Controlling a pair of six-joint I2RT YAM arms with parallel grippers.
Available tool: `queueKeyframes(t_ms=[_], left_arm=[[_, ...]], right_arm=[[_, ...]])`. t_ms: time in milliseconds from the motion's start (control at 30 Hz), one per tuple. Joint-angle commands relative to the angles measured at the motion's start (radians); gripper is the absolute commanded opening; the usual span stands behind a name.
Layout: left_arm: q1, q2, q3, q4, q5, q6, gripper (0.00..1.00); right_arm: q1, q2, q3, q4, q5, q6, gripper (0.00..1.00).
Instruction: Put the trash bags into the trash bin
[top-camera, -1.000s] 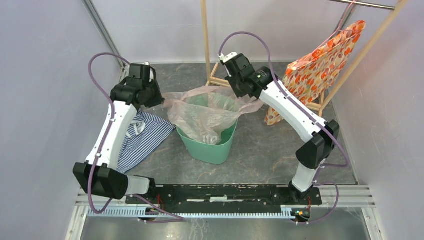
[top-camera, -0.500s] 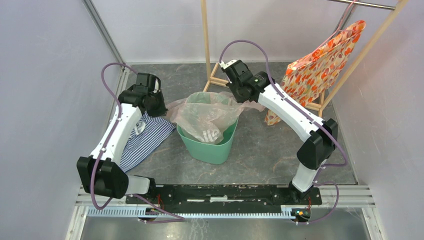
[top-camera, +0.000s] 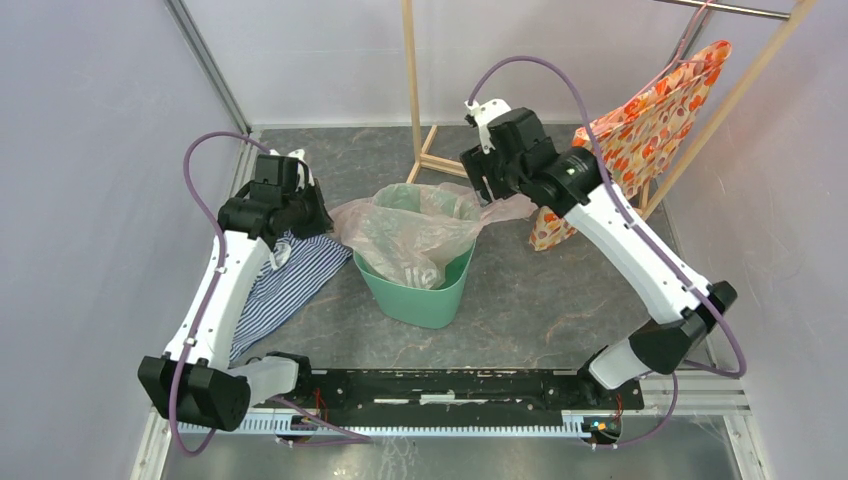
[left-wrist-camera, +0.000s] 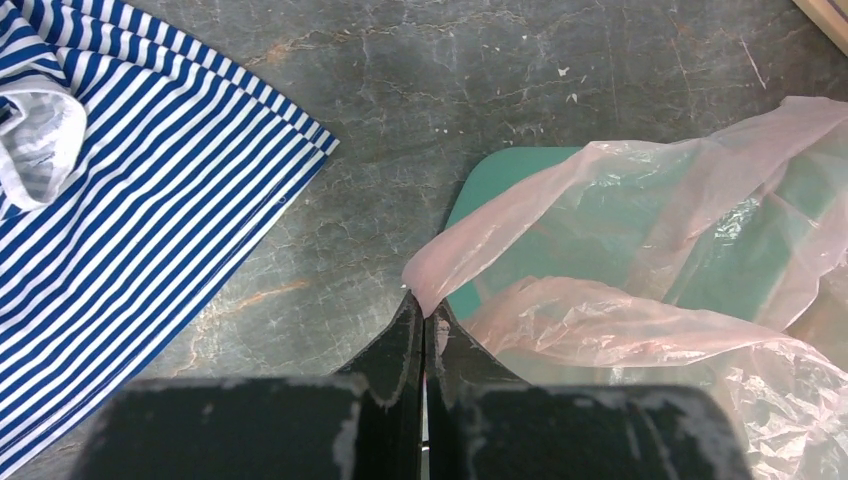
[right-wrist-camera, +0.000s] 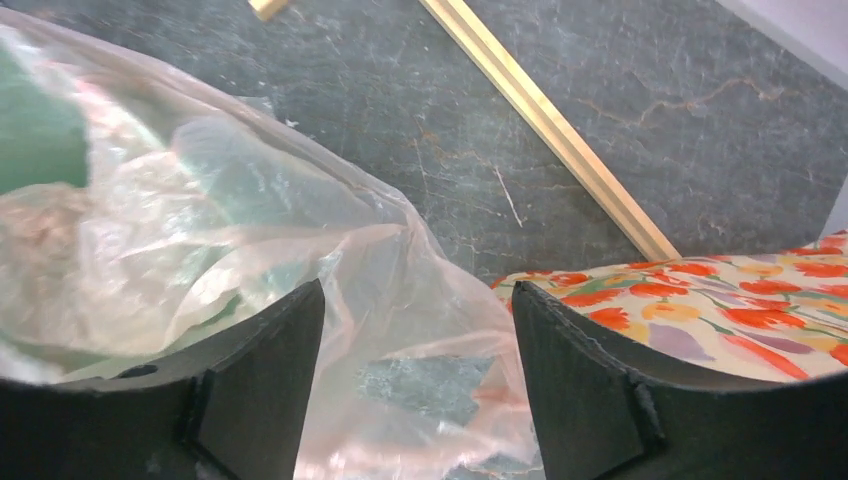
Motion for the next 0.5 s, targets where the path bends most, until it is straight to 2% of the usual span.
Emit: queueKeyframes(t_ms=[0,133,300,467], left_arm=[[0.006,-0.017,-0.001,0.007,0.054,0.054,0.02],[0.005,-0.021,0.001,0.008,0.064,0.055,0.02],[0.005,-0.016,0.001,0.007,0.065,0.064,0.02],[0.006,-0.010,-0.001,0.007,0.071,0.063,0.02]], right_arm=[[0.001,-0.078,0.064,0.001,-0.082,-0.014,0.78],[0.013,-0.116,0.066,0.061,-0.243,-0.054,0.83],[0.063,-0.063,0.117,0.087,-0.464,-0.108,0.82],[0.155,0.016,0.175,0.085,-0.523,-0.119,0.80]])
